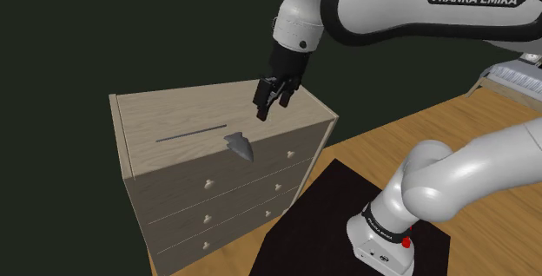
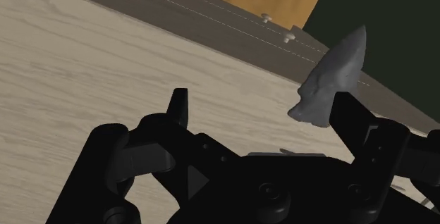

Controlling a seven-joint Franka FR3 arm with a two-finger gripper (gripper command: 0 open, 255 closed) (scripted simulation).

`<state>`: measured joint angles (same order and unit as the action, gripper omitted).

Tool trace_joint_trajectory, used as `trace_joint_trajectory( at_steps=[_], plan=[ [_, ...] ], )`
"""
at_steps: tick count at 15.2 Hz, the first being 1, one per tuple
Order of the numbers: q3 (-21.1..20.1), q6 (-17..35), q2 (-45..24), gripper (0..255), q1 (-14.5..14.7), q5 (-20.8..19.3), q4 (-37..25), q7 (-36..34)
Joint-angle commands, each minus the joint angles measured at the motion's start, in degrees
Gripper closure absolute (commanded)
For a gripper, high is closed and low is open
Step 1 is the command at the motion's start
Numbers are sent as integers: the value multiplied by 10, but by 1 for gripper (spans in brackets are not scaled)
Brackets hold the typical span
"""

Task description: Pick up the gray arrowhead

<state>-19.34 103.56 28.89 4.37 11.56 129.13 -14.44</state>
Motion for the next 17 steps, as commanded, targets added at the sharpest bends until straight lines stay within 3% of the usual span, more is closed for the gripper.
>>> trace_joint_trajectory(
  at_steps=[1,6,15,16,17],
  plan=[
    [-26,8,-35,0,4,1,-19,-28],
    [-79,23,-114,0,11,-9,-64,-91],
    [-86,82,-125,0,12,-8,-16,-91],
    [-86,81,-124,255,12,-8,-15,-90],
    [-86,81,-124,255,12,-8,-16,-90]
  ],
)
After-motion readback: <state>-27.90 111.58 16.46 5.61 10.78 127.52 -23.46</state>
